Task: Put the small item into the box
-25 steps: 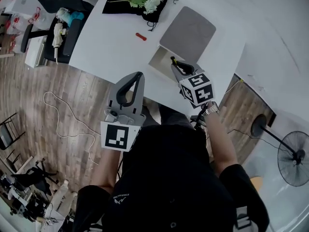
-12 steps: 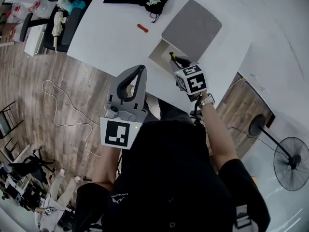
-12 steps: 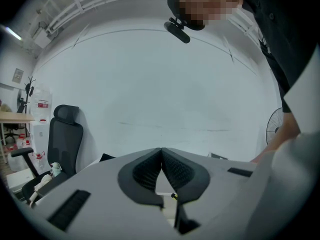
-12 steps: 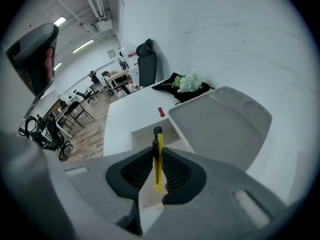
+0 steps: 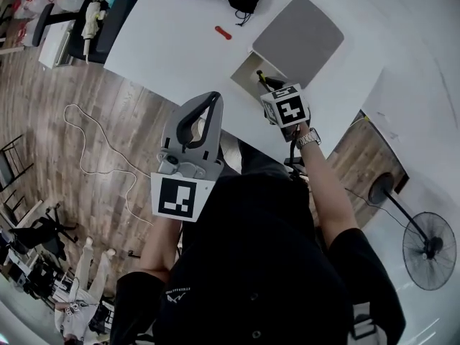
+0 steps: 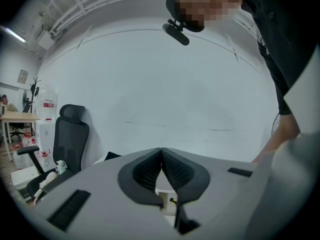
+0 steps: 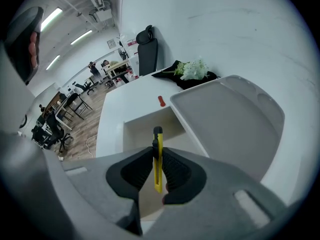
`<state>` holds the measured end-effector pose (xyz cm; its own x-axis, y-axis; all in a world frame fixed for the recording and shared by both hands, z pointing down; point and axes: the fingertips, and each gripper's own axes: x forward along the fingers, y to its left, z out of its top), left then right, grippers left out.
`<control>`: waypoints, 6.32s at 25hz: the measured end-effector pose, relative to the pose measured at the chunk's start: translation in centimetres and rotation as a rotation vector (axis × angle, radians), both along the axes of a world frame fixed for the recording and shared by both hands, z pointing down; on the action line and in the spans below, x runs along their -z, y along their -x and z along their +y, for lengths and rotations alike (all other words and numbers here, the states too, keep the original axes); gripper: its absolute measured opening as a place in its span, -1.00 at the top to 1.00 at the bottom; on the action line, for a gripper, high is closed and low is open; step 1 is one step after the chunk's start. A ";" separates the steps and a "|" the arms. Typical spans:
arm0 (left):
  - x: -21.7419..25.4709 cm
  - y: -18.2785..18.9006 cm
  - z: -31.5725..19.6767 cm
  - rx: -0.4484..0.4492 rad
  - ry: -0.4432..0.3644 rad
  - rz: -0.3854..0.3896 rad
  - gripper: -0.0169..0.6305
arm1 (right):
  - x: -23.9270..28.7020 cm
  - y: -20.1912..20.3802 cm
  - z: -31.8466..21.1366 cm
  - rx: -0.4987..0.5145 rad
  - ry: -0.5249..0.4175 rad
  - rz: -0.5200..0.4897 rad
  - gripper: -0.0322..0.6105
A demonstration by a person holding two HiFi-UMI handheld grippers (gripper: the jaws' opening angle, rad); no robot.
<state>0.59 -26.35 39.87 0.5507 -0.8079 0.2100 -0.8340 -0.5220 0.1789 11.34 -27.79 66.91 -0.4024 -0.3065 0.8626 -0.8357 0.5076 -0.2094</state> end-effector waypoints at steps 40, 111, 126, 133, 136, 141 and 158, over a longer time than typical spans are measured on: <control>-0.4 4.8 1.2 0.196 0.014 -0.010 0.93 | -4.1 2.7 0.1 0.314 0.051 0.182 0.68; 4.0 9.8 15.3 -0.241 -0.139 0.033 0.93 | 26.2 8.2 17.8 -0.319 -0.582 -0.435 0.89; 7.2 12.2 15.5 -0.251 -0.240 0.009 0.93 | 32.0 9.7 20.8 -0.241 -0.757 -0.408 0.89; 13.6 12.2 13.4 -0.255 -0.381 0.036 0.93 | 38.8 9.2 19.9 -0.174 -0.910 -0.363 0.89; 16.5 12.3 13.3 -0.261 -0.445 0.038 0.93 | 41.5 9.0 19.8 -0.164 -0.963 -0.360 0.89; 19.7 12.8 13.8 -0.272 -0.503 0.039 0.93 | 45.2 9.4 20.4 -0.150 -1.006 -0.398 0.89; 17.1 12.9 13.2 -0.266 -0.432 0.044 0.93 | 43.0 11.5 19.5 -0.111 -0.961 -0.390 0.89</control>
